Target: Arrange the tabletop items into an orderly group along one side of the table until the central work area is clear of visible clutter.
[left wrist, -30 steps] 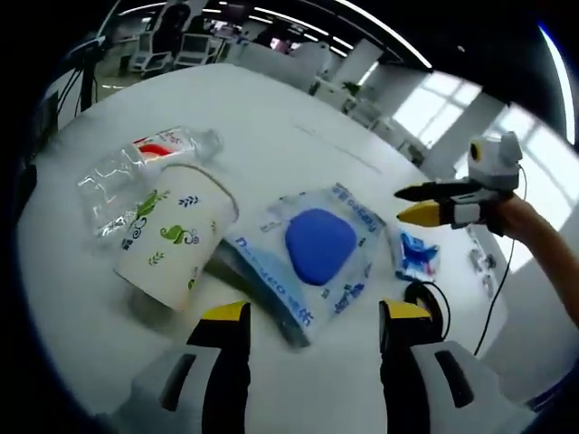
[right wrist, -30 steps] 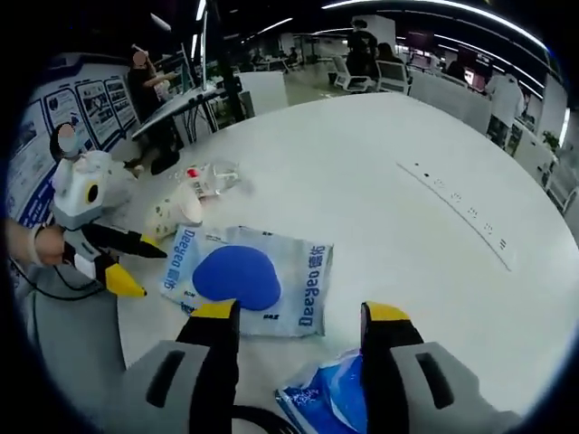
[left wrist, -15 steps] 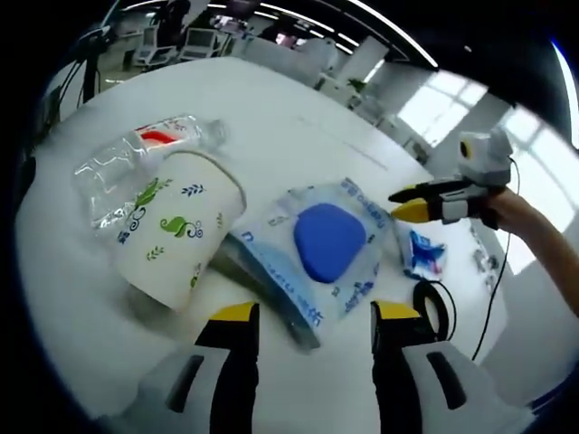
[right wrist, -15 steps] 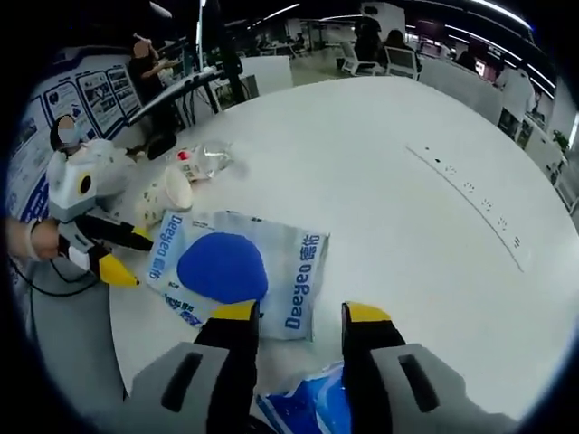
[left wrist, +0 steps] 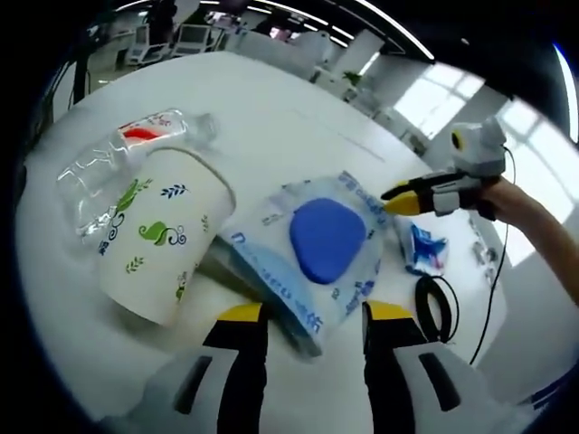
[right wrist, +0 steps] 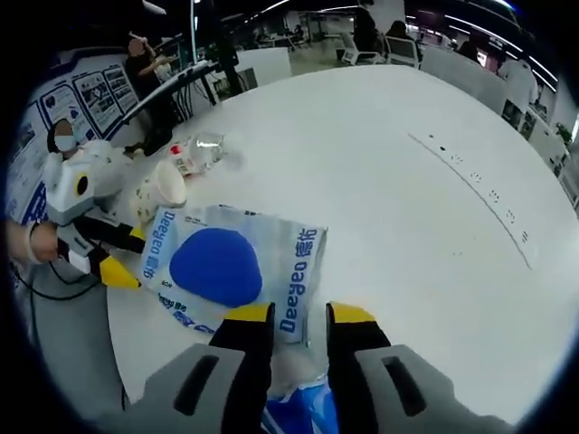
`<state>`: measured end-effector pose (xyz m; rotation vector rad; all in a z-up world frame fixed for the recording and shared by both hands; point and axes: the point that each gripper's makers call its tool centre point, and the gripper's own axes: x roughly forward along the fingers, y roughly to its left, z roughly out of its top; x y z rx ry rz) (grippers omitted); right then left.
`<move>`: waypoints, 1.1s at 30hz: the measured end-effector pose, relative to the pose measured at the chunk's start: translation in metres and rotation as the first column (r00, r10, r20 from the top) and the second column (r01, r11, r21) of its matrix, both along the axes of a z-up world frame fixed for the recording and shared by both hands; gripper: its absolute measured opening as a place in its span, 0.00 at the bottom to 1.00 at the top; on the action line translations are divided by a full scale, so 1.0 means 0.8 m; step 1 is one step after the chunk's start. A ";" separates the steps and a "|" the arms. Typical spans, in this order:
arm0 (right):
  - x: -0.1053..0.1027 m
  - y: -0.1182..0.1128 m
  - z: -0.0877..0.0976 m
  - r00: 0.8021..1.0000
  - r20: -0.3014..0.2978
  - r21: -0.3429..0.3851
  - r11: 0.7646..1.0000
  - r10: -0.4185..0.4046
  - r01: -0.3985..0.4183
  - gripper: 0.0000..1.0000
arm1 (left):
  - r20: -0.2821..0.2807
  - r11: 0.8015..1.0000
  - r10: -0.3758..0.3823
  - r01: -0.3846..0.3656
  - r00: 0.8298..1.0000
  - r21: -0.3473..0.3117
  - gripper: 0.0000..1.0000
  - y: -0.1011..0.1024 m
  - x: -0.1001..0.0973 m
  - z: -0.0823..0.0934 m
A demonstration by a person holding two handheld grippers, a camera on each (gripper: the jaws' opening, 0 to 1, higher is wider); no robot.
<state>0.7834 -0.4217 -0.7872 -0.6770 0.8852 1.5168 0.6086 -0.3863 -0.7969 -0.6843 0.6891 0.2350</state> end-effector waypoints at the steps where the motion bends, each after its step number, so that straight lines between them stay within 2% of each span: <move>1: -0.001 0.001 0.000 1.000 0.000 -0.001 1.000 0.003 -0.003 0.18 | 0.001 1.000 0.003 -0.003 1.000 -0.006 0.38 0.001 0.000 0.000; 8: -0.003 0.005 -0.004 1.000 -0.006 -0.011 1.000 0.013 -0.013 0.15 | -0.013 1.000 0.007 -0.007 1.000 -0.006 0.27 0.004 -0.004 -0.005; 11: -0.003 0.005 -0.006 1.000 -0.008 -0.017 1.000 0.016 -0.016 0.14 | -0.020 1.000 0.012 -0.012 1.000 0.003 0.20 0.007 -0.006 -0.010; 13: -0.005 0.005 -0.008 1.000 -0.008 -0.025 0.999 0.020 -0.020 0.14 | -0.018 0.999 0.019 -0.019 1.000 -0.030 0.15 0.002 -0.009 -0.012; 15: -0.004 0.006 -0.010 1.000 -0.004 -0.030 0.999 0.024 -0.024 0.13 | -0.015 1.000 0.021 -0.021 1.000 -0.013 0.12 0.005 -0.009 -0.015; 23: -0.004 0.006 -0.014 1.000 -0.003 -0.044 0.999 0.028 -0.028 0.12 | -0.010 0.999 0.035 -0.036 0.999 -0.020 0.10 0.007 -0.007 -0.015; 33: 0.002 0.007 -0.012 0.999 0.018 -0.037 0.999 0.026 -0.025 0.03 | -0.012 0.998 0.057 -0.057 0.998 -0.029 0.05 0.011 -0.007 -0.016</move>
